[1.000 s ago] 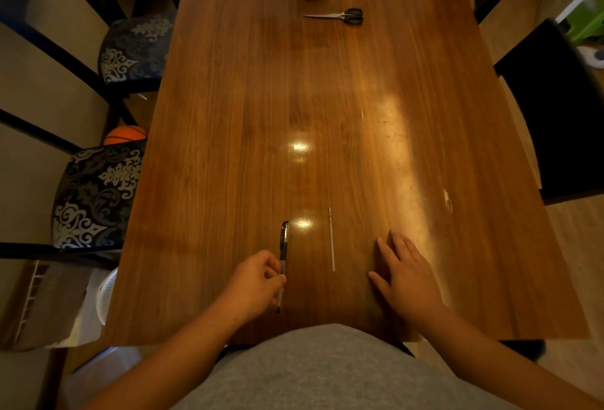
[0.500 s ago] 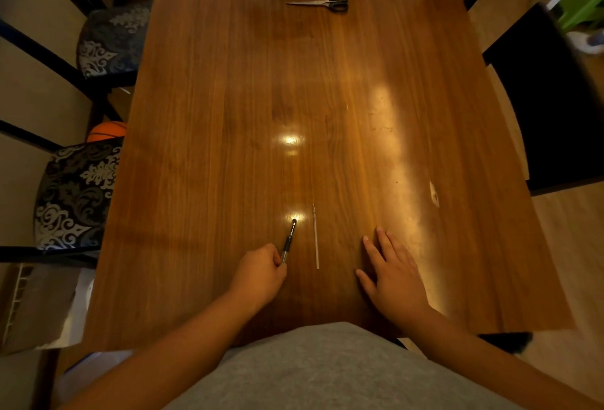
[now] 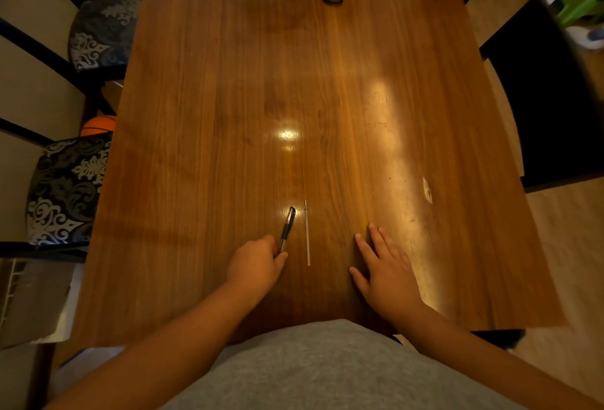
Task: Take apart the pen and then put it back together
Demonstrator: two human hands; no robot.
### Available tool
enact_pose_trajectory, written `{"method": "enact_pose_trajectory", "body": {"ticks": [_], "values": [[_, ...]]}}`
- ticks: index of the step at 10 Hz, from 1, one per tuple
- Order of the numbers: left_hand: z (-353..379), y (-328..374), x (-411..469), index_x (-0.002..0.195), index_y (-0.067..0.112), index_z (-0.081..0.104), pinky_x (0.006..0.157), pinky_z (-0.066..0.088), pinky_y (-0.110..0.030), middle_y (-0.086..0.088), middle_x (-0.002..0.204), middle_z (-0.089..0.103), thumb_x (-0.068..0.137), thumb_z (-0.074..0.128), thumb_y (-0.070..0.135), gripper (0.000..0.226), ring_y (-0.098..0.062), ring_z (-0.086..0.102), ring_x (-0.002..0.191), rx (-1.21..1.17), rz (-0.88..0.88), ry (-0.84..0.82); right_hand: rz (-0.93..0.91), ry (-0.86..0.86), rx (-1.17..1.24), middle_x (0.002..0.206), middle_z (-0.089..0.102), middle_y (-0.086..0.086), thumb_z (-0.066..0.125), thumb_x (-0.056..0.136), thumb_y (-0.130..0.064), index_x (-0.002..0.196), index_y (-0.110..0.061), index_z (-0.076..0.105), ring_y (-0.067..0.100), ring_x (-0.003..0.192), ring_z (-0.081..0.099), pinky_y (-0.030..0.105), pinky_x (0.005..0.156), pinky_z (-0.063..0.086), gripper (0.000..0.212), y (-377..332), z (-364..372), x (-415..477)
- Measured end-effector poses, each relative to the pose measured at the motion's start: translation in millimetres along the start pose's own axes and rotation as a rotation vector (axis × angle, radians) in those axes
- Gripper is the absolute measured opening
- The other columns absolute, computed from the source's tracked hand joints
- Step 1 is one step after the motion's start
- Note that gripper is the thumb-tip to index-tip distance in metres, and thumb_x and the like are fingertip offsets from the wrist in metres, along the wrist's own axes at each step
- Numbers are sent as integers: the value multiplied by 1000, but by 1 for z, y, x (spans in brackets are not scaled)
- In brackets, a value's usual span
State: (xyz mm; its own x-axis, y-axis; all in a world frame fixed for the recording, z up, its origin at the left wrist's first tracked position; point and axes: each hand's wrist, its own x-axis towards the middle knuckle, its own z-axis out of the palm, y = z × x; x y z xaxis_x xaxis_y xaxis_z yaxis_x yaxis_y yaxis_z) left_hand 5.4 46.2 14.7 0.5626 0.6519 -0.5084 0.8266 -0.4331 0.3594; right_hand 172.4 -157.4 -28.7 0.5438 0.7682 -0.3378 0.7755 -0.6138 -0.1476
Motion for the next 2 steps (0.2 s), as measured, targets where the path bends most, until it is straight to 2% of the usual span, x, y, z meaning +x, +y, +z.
{"method": "enact_pose_trajectory", "body": {"ticks": [2], "values": [[3, -16, -15, 80, 23, 57, 62, 59, -41, 0, 70, 66, 89, 57, 46, 25, -18, 64, 64, -134, -76, -34, 3, -47, 32, 161, 18, 3, 36, 88, -61, 149, -32, 24, 24, 147, 17, 43, 115, 22, 69, -4, -10, 3]]}}
